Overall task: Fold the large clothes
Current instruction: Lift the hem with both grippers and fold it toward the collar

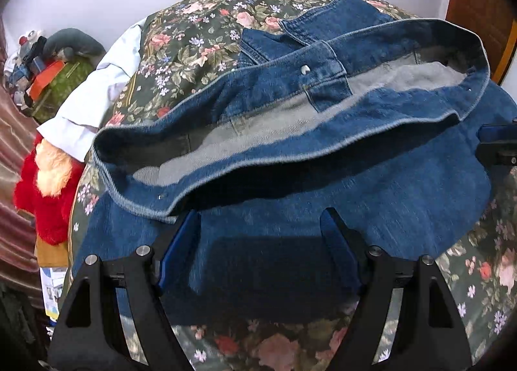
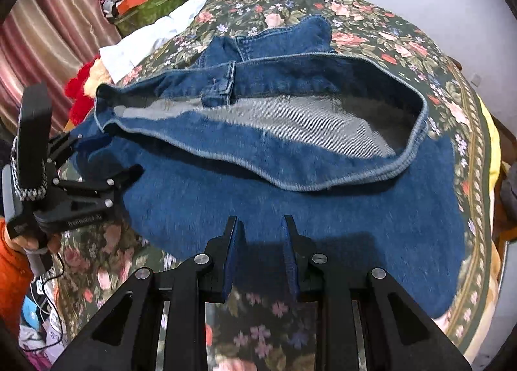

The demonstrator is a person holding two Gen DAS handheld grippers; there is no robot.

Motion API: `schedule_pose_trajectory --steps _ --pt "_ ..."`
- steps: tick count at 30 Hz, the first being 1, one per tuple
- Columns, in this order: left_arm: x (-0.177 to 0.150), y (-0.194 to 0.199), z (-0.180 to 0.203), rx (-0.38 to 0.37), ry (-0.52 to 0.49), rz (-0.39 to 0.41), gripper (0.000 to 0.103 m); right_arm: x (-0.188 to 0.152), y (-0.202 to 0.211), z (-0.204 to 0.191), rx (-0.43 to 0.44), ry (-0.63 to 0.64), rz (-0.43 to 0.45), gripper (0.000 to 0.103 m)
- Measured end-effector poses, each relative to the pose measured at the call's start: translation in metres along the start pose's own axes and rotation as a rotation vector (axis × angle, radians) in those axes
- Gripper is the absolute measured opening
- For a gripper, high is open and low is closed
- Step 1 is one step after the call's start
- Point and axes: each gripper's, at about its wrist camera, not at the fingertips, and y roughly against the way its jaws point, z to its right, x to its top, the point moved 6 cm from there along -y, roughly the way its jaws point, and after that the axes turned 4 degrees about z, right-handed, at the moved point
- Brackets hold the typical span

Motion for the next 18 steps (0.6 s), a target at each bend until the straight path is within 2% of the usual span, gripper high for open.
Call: schedule_pose_trajectory --steps 6,11,15,18 --pt "0.036 0.000 -0.021 0.005 0.025 0.063 0.078 0.032 -0.014 0.008 -0.021 -0.038 0.037 0.022" --pt "0.075 -0.003 -0.043 0.013 0.071 0.092 0.078 0.068 -0.012 0.023 0.011 -0.130 0.110 0.022" --pt "0.099 -0.014 -0.051 0.021 0.111 0.105 0.078 0.092 -0.010 0.036 -0.056 -0.143 0.170 0.022" --pt "0.105 -0.032 -0.051 0.036 0.119 0.074 0.078 0.102 -0.021 0.049 -0.095 -0.137 0.147 0.022"
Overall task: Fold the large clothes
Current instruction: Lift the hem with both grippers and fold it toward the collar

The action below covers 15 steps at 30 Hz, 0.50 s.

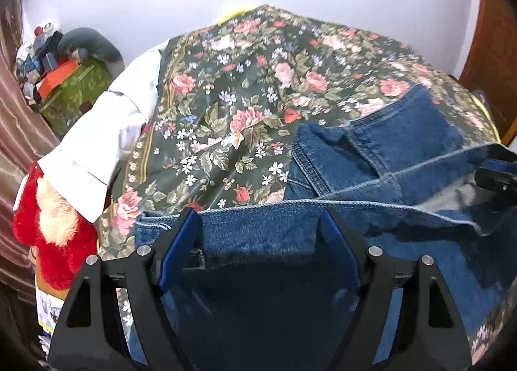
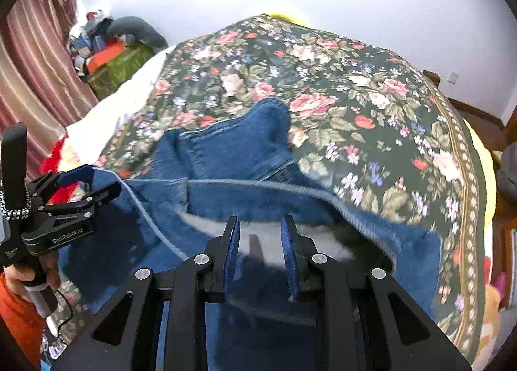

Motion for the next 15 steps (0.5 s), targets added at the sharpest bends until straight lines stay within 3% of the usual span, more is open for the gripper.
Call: schedule_pose_trajectory --steps 3,6,9,15 --pt "-0.002 -0.019 0.003 0.052 -0.034 -0.036 0.078 0.002 -0.003 0.010 -0.035 0.012 -0.020 0.022" --pt "-0.004 -0.022 0.004 0.071 -0.044 -0.037 0.078 0.001 0.022 0.014 0.026 -0.008 0.015 0.022" --pt "-0.003 -0.016 0.002 0.081 -0.023 -0.034 0.078 -0.006 0.048 0.014 0.026 0.038 0.036 0.022" --pt "-0.002 0.025 -0.006 -0.003 0.086 0.006 0.078 -0.028 0.093 0.019 0.053 0.050 0.057 0.022"
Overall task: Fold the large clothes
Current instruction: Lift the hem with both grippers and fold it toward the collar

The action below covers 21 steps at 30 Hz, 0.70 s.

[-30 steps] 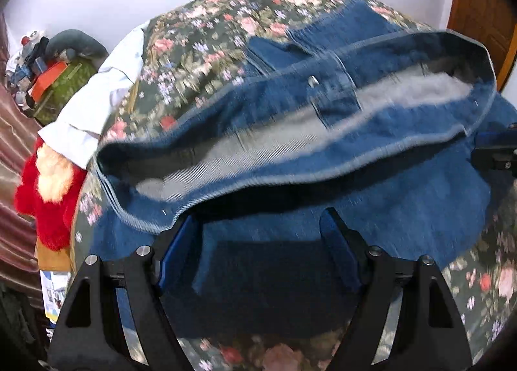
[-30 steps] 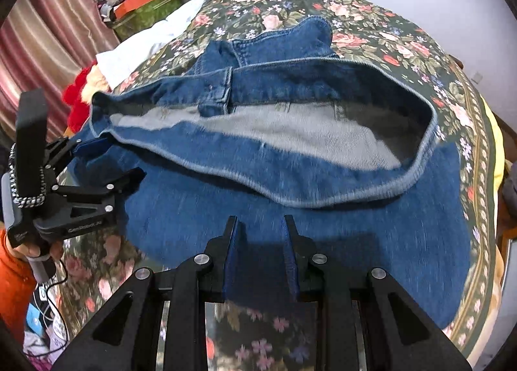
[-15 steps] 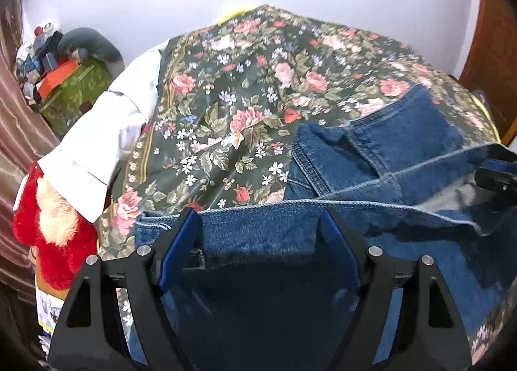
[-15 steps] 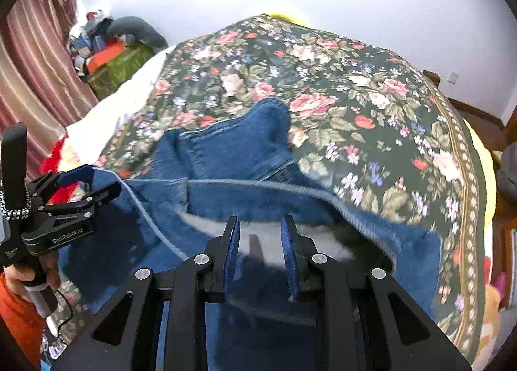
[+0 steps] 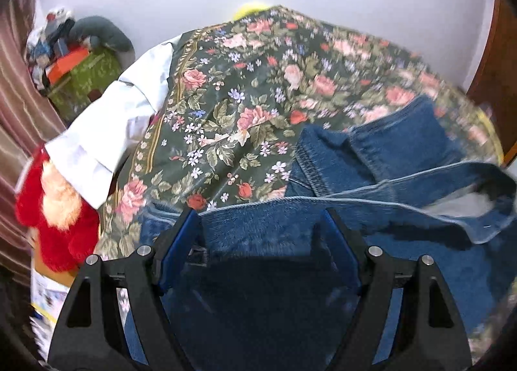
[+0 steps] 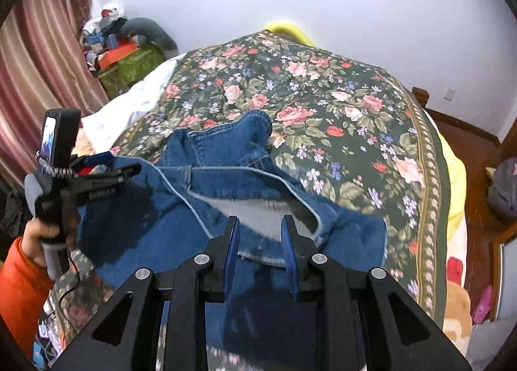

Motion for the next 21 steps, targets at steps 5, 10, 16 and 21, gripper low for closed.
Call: schedule_pose_trajectory --steps 5,10,16,21 --pt "-0.010 0.033 -0.029 -0.010 0.047 0.006 0.078 -0.030 0.016 0.002 0.034 -0.010 -0.038 0.022" --pt "-0.037 0.047 -0.062 0.021 0.054 -0.010 0.078 -0.060 -0.008 0.000 0.017 0.033 -0.124 0.022" --pt "-0.086 0.034 -0.088 0.060 0.061 -0.098 0.079 -0.056 -0.058 -0.003 -0.017 0.014 -0.183 0.022" --pt "-0.106 0.021 -0.101 0.079 0.073 -0.106 0.087 -0.016 -0.079 -0.002 -0.076 -0.022 -0.120 0.022"
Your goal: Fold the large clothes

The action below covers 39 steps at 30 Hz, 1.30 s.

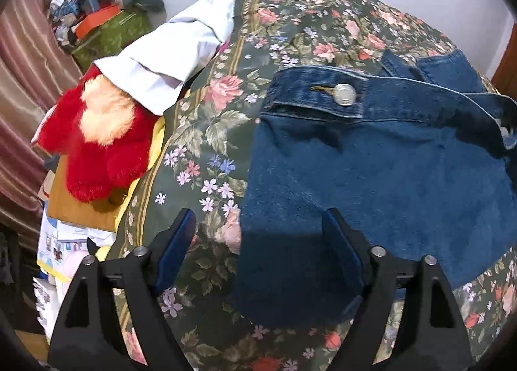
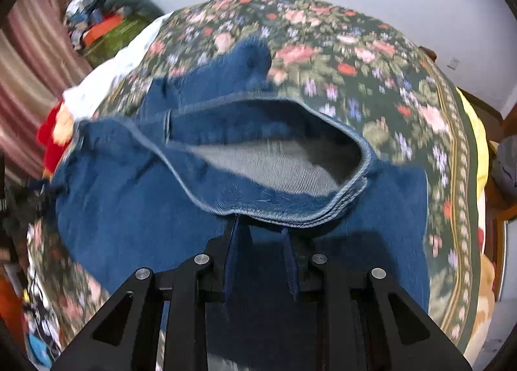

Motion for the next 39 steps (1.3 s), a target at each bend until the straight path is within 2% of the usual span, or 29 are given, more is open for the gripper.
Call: schedule_pose_trajectory --steps 3,6,9,11,14,19,22,25,27,30,32,33,34,35,36,39 --pt "-0.004 -0.007 -0.011 -0.034 0.075 -0.004 0.091 0.029 0.004 -0.004 -0.093 0.049 0.103 0.022" --pt "-0.007 -0.011 -0.022 -0.052 0.129 -0.026 0.091 0.046 0.007 -0.012 -0.165 0.076 0.150 0.022" --pt "-0.009 -0.003 -0.038 -0.015 0.139 -0.014 0.091 0.047 0.015 -0.031 -0.106 0.069 0.145 0.022" --pt "-0.010 0.004 -0.045 -0.005 0.143 -0.008 0.091 0.039 0.022 -0.052 -0.052 0.095 0.139 0.022" --pt "-0.013 0.021 -0.050 -0.034 0.158 0.009 0.091 0.020 0.026 -0.087 0.017 0.160 0.104 0.022" --pt "-0.026 0.040 -0.026 -0.142 0.112 0.022 0.091 -0.026 0.018 -0.146 0.106 0.252 0.004 0.022" --pt "-0.036 0.035 -0.008 -0.144 0.049 0.011 0.091 -0.052 0.000 -0.171 0.091 0.320 -0.068 0.022" --pt "-0.047 0.018 -0.001 -0.064 -0.015 -0.005 0.092 -0.073 -0.027 -0.179 -0.003 0.400 -0.141 0.022" --pt "-0.054 0.008 -0.005 -0.072 -0.011 -0.020 0.099 -0.081 -0.035 -0.179 -0.030 0.414 -0.144 0.022" --pt "-0.059 0.008 -0.013 -0.101 0.002 -0.002 0.100 -0.083 -0.032 -0.177 -0.034 0.424 -0.130 0.024" --pt "-0.063 0.010 -0.014 -0.086 -0.027 0.003 0.100 -0.084 -0.027 -0.173 -0.056 0.437 -0.127 0.033" --pt "-0.064 0.011 -0.014 -0.079 -0.037 0.005 0.100 -0.083 -0.024 -0.170 -0.076 0.444 -0.123 0.054" --pt "-0.066 0.011 -0.015 -0.074 -0.045 0.005 0.100 -0.080 -0.020 -0.163 -0.145 0.453 -0.101 0.073" --pt "-0.067 0.012 -0.016 -0.070 -0.047 0.005 0.100 -0.076 -0.015 -0.155 -0.214 0.462 -0.059 0.103" --pt "-0.068 0.012 -0.016 -0.068 -0.045 0.007 0.100 -0.075 -0.010 -0.146 -0.240 0.473 -0.026 0.103" --pt "-0.071 0.013 -0.019 -0.068 -0.027 0.009 0.101 -0.080 -0.006 -0.117 -0.215 0.402 -0.068 0.103"
